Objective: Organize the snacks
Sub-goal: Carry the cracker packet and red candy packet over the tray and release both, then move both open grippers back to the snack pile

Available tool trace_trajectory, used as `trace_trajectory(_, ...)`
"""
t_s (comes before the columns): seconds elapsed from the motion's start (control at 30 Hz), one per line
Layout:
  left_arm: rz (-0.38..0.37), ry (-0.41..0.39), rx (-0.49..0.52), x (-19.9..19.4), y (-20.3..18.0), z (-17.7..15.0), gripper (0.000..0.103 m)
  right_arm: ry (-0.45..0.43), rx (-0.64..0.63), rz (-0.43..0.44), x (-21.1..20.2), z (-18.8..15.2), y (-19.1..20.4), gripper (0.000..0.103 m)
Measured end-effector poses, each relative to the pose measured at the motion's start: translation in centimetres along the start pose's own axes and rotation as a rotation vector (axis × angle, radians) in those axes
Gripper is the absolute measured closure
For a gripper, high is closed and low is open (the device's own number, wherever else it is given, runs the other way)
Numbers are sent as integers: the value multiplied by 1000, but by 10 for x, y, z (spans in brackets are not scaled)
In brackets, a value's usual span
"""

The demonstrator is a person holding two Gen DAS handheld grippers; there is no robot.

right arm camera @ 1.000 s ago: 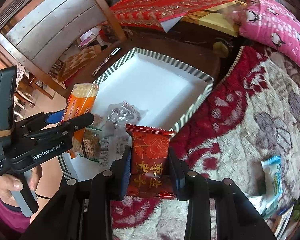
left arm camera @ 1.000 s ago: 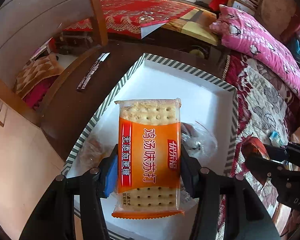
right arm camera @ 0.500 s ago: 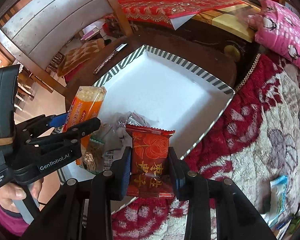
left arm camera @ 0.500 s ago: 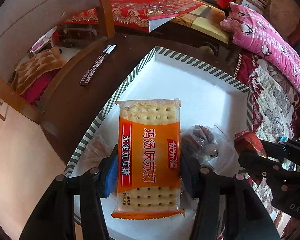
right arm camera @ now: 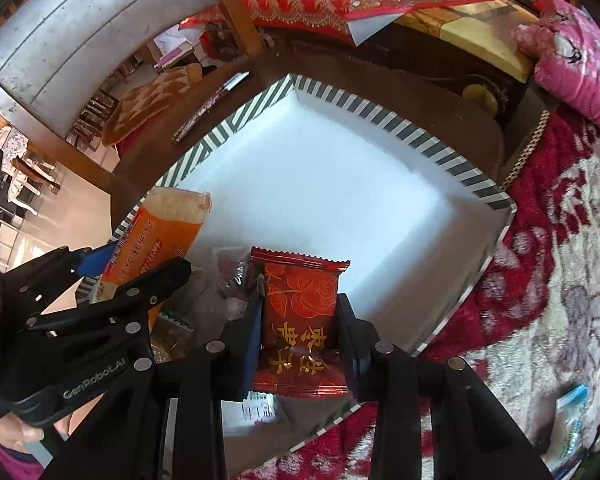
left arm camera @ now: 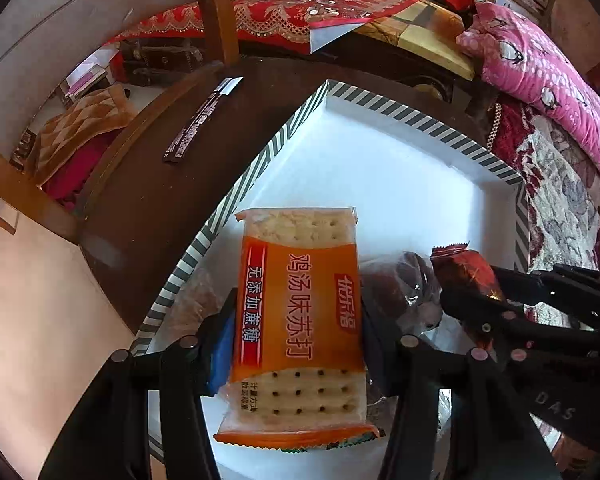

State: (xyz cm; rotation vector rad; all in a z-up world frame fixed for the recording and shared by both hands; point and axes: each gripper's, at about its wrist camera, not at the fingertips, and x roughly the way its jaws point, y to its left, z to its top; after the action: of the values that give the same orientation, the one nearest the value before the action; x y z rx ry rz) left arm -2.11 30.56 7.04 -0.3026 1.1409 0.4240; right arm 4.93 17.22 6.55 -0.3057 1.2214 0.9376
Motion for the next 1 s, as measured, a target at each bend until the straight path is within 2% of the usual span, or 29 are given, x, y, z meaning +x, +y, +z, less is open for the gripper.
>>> trace_trajectory(0.17, 21, 2, -2, 2, -1, -1, 49, 16, 23, 33, 6, -6, -3, 59)
trace_trajectory(0.27, 14, -3, -19, -1, 1, -2, 41, 0, 46, 40, -1, -11, -7, 50)
trace_trajectory(0.37, 18, -18, -23, -7, 1, -2, 35, -30, 66, 67, -15, -17, -10, 45)
trace_trajectory(0.47, 31, -46, -18, -19, -2, -5, 31, -54, 63, 75, -29, -23, -9, 44)
trace_trajectory(0.67, 6, -85, -9, -42, -16, -14, 25, -127, 81, 78, -65, -44, -17, 40)
trace_trajectory(1.0, -69, -98, 79, -63, -75, -35, 22, -174, 164, 20, -101, -97, -58, 39)
